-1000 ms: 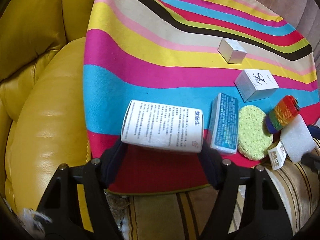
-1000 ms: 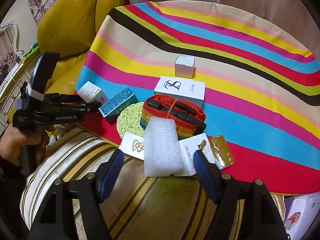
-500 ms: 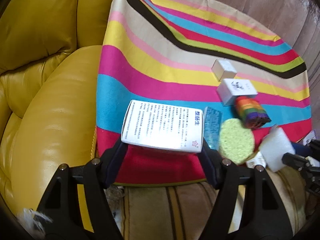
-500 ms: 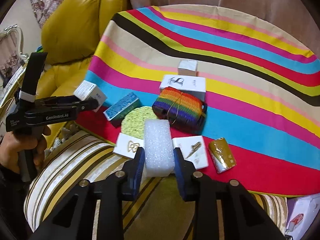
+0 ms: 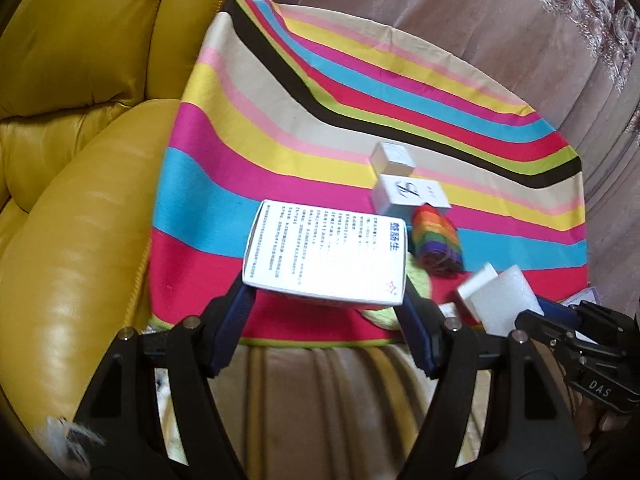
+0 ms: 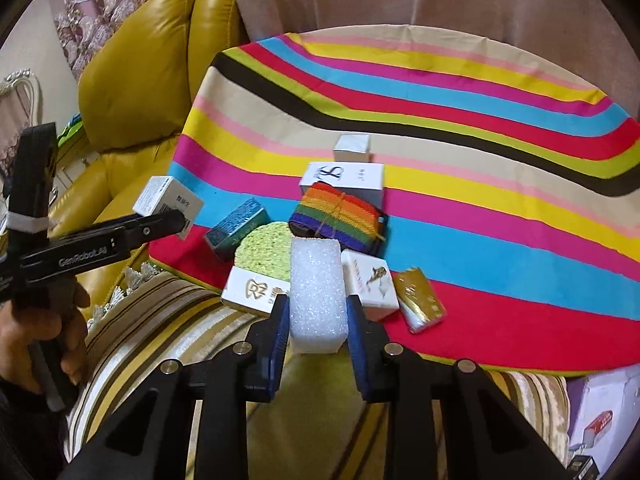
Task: Organize objects
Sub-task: 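Close left tool on white printed box while right tool grasps white foam block, then carry both held items into storage box and open both tools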
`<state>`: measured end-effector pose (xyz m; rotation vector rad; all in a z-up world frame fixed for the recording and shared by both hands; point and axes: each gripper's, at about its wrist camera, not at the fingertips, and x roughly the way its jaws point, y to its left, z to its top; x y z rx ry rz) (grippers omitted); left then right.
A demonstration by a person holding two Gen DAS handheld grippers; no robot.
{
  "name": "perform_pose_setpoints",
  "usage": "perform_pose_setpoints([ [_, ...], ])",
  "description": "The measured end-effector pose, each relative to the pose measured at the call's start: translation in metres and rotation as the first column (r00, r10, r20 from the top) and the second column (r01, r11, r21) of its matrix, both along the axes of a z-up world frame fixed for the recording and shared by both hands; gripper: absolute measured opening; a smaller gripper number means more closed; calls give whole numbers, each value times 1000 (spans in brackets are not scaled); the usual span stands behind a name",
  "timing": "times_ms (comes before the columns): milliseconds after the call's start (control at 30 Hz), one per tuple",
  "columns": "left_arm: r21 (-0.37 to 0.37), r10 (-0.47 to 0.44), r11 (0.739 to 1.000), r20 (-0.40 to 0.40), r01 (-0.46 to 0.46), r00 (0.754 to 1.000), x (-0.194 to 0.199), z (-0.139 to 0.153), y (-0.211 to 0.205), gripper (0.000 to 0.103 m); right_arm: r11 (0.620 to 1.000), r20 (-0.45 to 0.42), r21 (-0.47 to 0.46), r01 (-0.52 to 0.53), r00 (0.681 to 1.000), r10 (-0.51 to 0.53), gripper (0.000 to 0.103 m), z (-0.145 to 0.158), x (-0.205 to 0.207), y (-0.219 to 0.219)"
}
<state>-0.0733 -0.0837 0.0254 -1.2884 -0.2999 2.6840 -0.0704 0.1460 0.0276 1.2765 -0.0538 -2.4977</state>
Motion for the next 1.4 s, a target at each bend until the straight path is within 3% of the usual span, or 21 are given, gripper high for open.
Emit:
perform_pose_setpoints([
  [433,22,-150,988,-11,150,989,17,10,81,72,992,-24,-16,126,992,-127,29,6,26,45],
  [1000,19,-341,940,-10,341,940,25,20,179,72,942,-30,-49,331,943,-333,29,9,73,130],
  [1167,28,-392,919,-11,392,920,25,24,209,72,908,-37,-68,413,909,-416,29,10,88,159],
  [1400,40,-491,870,2,491,871,28,23,259,72,819,-16,-71,569,821,-571,29,4,115,206],
])
